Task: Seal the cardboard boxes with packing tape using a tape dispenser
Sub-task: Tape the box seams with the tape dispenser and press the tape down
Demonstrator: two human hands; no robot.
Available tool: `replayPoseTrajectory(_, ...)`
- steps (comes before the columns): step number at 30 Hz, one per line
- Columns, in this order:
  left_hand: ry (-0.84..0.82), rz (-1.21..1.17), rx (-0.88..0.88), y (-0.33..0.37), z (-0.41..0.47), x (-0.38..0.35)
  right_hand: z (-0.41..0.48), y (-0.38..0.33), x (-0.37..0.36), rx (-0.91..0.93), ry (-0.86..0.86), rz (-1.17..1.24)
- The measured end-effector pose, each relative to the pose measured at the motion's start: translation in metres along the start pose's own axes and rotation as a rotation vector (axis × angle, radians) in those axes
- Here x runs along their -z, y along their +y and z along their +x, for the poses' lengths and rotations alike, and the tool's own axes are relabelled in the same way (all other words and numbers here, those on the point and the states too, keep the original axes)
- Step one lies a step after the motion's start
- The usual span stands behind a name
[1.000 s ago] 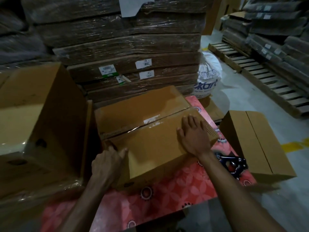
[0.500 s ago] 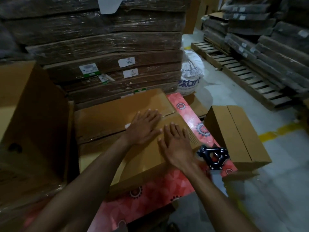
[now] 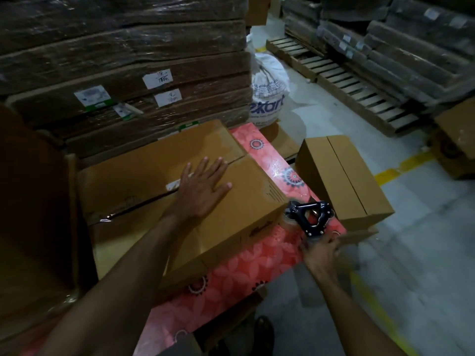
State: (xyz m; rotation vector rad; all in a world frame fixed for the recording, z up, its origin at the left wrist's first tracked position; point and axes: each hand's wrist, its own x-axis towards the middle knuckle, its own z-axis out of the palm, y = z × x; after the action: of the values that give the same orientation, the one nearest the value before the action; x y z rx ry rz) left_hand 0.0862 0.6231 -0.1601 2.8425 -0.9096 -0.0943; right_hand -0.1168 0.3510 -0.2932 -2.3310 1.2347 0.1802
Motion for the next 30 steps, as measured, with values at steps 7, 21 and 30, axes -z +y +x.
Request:
replayPoseTrajectory(7,-0.027,-0.022,0.015,0.003,0.000,0.003,0.013,0.007,0.008,-0.038,-0.118,0.098)
replayPoseTrajectory(21,-0.033,-0.007,0.036,0.066,-0.027,-0.013,-0.017,-0.108,0.180,0.303,-0.515,1.131)
replayPoseTrajectory(30,0.139,-0.358,-0.089,0.114,-0.038,0.000,-0.059,-0.133,0.168,0.415,-0.613,1.163)
